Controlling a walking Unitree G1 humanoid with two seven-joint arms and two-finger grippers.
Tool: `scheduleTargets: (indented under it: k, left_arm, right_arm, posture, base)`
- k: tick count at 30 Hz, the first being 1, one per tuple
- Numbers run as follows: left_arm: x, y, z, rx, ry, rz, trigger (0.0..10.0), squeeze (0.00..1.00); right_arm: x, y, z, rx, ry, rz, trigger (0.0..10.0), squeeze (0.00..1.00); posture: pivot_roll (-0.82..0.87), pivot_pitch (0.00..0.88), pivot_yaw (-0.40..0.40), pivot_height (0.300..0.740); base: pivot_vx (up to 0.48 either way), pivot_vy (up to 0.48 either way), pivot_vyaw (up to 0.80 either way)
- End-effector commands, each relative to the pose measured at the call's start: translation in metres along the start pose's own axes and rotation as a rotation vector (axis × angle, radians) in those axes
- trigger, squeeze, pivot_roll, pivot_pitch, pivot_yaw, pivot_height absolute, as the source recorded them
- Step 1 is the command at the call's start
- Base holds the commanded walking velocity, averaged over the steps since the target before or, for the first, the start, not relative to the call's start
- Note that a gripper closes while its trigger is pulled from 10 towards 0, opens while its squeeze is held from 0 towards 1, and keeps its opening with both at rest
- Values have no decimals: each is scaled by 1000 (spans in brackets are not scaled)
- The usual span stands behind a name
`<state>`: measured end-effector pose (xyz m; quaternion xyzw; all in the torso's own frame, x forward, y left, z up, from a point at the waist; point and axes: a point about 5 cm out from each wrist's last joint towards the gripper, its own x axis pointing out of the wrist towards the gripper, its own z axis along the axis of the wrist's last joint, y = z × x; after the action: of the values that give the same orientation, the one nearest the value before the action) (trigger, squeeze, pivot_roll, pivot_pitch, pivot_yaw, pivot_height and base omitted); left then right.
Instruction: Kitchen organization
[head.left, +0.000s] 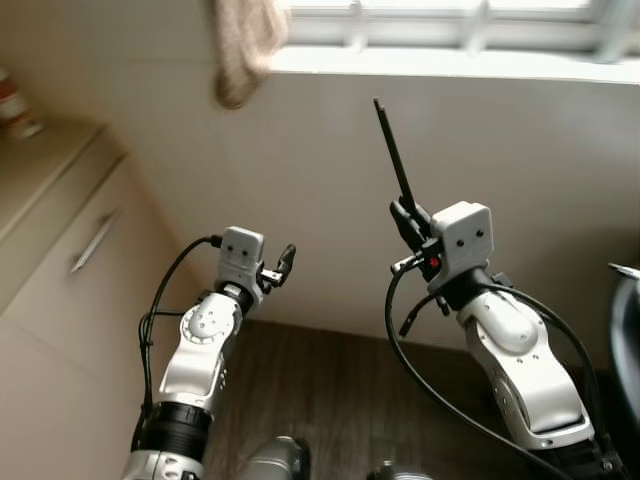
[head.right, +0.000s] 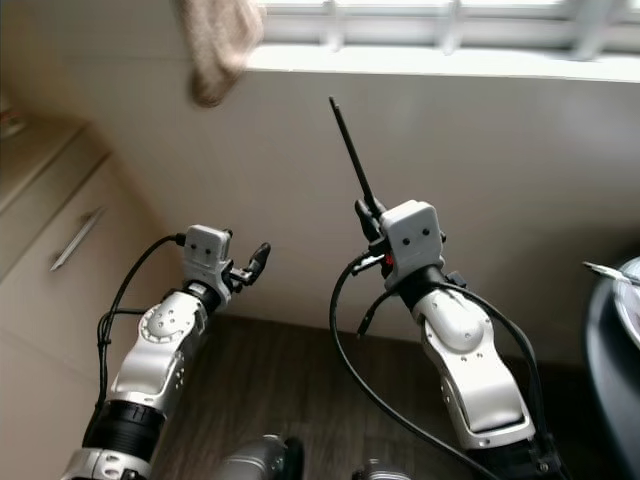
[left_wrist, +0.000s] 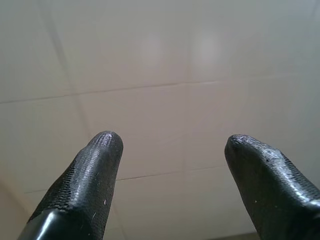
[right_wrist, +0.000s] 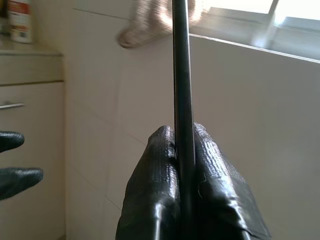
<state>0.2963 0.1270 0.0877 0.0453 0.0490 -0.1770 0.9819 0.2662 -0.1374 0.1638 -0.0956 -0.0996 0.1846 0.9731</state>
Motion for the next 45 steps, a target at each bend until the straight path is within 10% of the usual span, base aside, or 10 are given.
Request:
scheduleTargets:
  k: [1,41,42,43,45]
  left_arm:
    - [0,5,2,27,-8,23,10000,0]
    - [-4,26,54,83,-339,146,10000,0]
    - [-4,27,56,81,-349,146,10000,0]
    - [-4,27,57,83,-355,147,10000,0]
    - [-4,27,59,92,-367,147,10000,0]
  right_arm:
    - [1,2,0,-4,-11,-3,0,0]
    - [13,-8,4,-143,-75,-96,0,0]
    - [13,-8,5,-148,-78,-98,2627,0]
    - [14,-9,6,-152,-79,-103,8549,0]
    - [15,-12,8,-142,-88,-120,10000,0]
  posture:
    - [38,0,-11,740]
    - [61,0,-18,740]
    - [61,0,-18,740]
    - [61,0,-18,740]
    - [61,0,-18,740]
  base:
    - [0,0,800]
    - [0,0,800]
    - [0,0,800]
    - [0,0,800]
    - [0,0,800]
